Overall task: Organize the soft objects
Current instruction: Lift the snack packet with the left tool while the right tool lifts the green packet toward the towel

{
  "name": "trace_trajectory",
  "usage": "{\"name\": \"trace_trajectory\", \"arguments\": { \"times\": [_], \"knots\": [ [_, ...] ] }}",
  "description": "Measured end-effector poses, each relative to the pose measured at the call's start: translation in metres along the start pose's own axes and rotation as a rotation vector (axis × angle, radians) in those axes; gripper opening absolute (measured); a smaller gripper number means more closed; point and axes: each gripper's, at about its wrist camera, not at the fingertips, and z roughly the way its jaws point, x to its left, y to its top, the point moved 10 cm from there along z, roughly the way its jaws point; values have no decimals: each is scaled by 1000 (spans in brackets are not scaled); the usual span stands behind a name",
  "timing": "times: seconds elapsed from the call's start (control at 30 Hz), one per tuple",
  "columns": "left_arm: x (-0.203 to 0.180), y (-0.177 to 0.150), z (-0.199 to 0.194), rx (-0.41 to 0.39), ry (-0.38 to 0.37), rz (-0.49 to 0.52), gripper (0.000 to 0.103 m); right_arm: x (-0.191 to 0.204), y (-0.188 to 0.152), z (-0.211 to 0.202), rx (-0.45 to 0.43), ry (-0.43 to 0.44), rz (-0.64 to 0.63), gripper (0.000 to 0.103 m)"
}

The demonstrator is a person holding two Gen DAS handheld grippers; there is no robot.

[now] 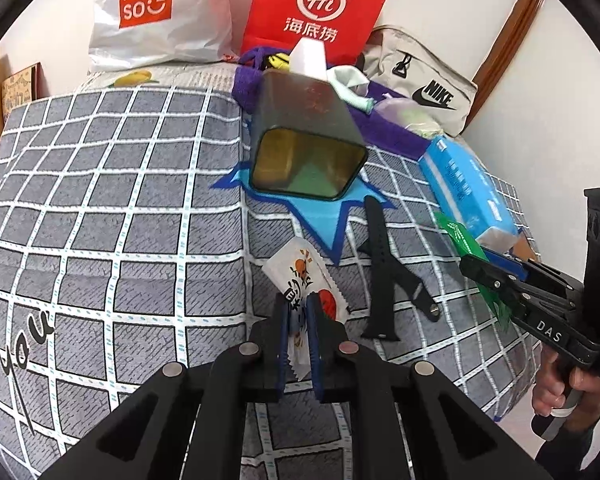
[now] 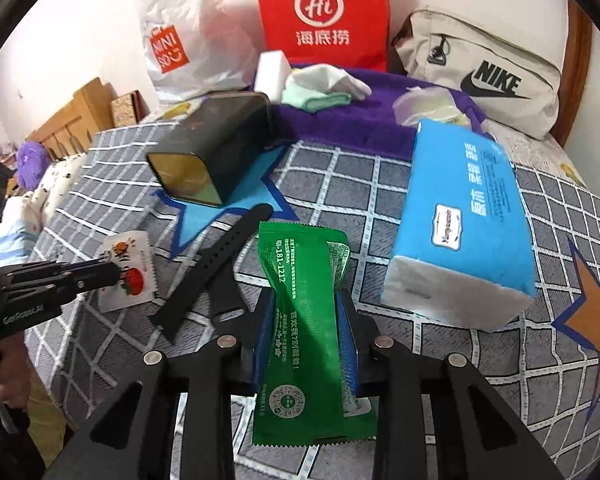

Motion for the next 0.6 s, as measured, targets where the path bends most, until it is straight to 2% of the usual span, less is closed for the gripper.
{"name": "trace_trajectory", "arguments": {
  "times": [0.13,0.33,0.6],
  "knots": [
    [-9,7,-12,-18,-24,-6,9,2,3,-12,-20,19,-16,30],
    [-19,19,-28,-53,-19,7,9,1,12,-27,-52,42,-20,30],
    [-38,45,-40,-86,-20,30,9,-11,35,-51,-102,33,-37,30]
  ]
}}
